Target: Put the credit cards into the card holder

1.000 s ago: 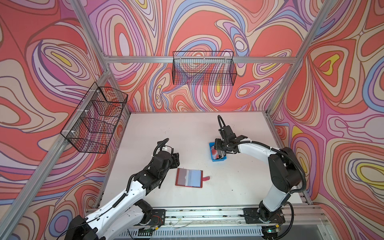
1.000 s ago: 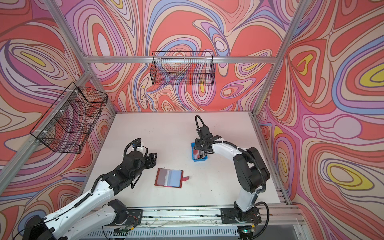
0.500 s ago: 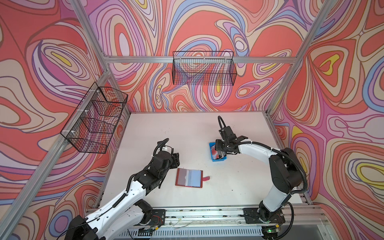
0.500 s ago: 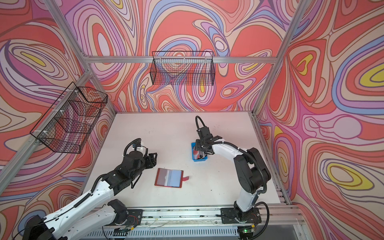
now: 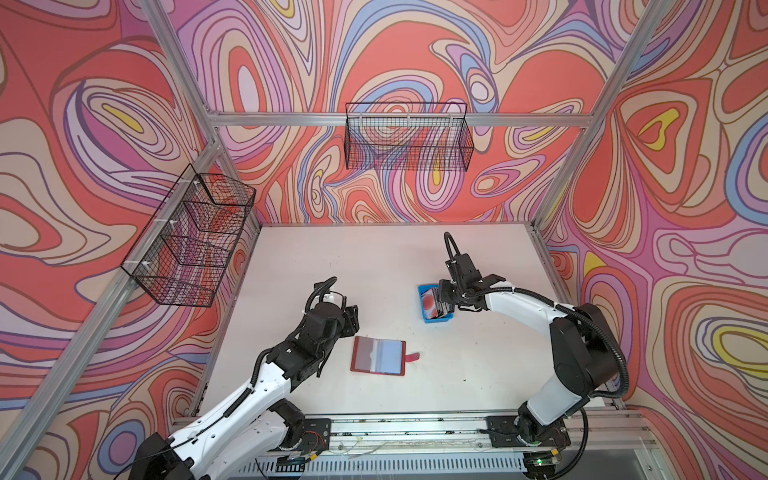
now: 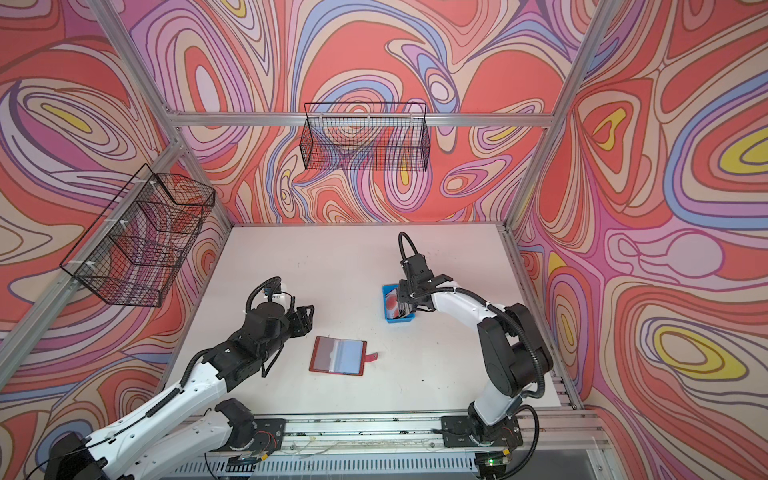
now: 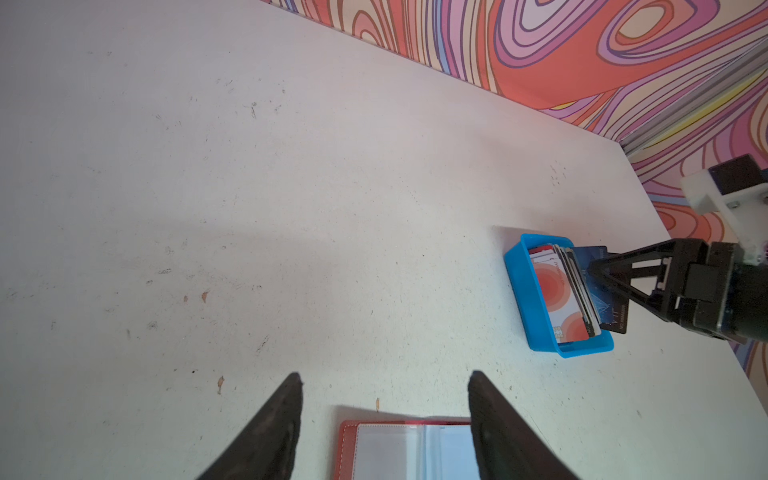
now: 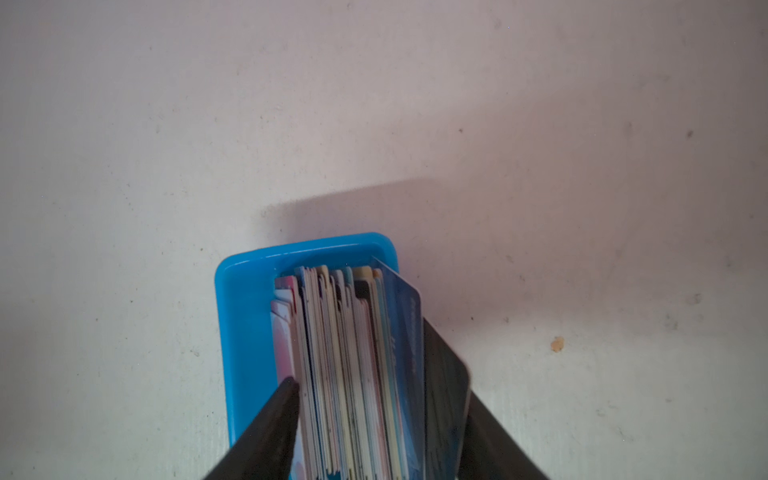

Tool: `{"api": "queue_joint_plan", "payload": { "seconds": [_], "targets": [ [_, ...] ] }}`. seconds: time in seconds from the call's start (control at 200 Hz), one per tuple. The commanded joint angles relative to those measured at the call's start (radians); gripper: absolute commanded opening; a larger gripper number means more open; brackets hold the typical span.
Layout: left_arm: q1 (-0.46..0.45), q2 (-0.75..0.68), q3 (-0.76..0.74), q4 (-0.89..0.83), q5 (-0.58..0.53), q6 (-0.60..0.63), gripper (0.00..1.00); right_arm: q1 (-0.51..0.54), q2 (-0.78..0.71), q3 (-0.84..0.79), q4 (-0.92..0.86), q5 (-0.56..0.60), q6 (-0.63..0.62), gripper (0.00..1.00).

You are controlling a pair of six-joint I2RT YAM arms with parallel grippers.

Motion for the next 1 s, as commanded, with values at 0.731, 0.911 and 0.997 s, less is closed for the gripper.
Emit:
{"api": "queue_joint_plan", "payload": {
  "seconds": [0.731,0.911,0.997],
  "targets": [
    [-0.003,-0.011,0.024,-0.008,0.004,-0.002,0.65,-0.028,-0.071,-0.064,0.052,-0.037,-0.018,0.14],
    [-0.003,-0.011,0.025,-0.009,0.002,-0.004,0.65,-0.033,-0.056,-0.052,0.041,-0.037,-0.024,0.0],
    [-0.004,-0.011,0.025,-0.008,0.004,-0.003,0.65,-0.035,-0.051,-0.048,0.037,-0.035,-0.027,0.0]
  ]
}}
